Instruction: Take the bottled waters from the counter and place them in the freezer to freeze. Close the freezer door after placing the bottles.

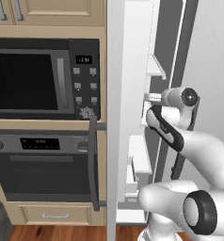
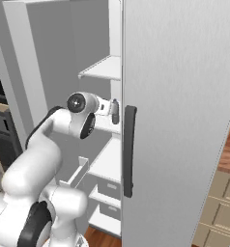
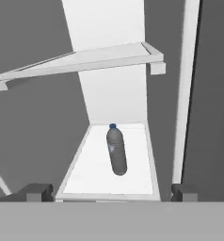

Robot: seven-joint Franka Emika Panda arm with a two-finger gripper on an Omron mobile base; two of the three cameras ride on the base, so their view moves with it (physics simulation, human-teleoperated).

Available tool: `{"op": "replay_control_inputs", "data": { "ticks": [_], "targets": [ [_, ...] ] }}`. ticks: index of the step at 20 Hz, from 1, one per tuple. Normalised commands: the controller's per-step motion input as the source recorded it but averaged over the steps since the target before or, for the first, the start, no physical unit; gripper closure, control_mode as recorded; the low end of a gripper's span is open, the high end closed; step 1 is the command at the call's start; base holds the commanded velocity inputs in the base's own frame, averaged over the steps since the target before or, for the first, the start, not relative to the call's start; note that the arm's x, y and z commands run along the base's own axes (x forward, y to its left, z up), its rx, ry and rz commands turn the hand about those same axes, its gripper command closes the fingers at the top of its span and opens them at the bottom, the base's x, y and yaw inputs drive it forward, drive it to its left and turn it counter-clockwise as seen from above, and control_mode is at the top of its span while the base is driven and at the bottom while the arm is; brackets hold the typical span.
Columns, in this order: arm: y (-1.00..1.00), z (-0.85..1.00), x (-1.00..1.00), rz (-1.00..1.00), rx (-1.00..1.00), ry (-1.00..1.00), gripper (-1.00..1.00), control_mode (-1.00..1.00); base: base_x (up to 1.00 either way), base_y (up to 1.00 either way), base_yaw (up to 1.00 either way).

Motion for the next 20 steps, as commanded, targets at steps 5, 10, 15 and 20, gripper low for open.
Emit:
{"op": "replay_control_inputs", "data": {
  "ticks": [5,10,15,20],
  "targets": [
    [0.00,0.26,-0.77,0.00,0.02,0.26,-1.00,-1.00,0.00,0.00,0.00],
    [0.00,-0.17,-1.00,0.00,0.00,0.05,-1.00,-1.00,0.00,0.00,0.00],
    [0.00,-0.25,-1.00,0.00,0.00,0.00,-1.00,-1.00,0.00,0.00,0.00],
    [0.00,-0.56,-0.37,0.00,-0.03,0.13,-1.00,-1.00,0.00,0.00,0.00]
  ]
}}
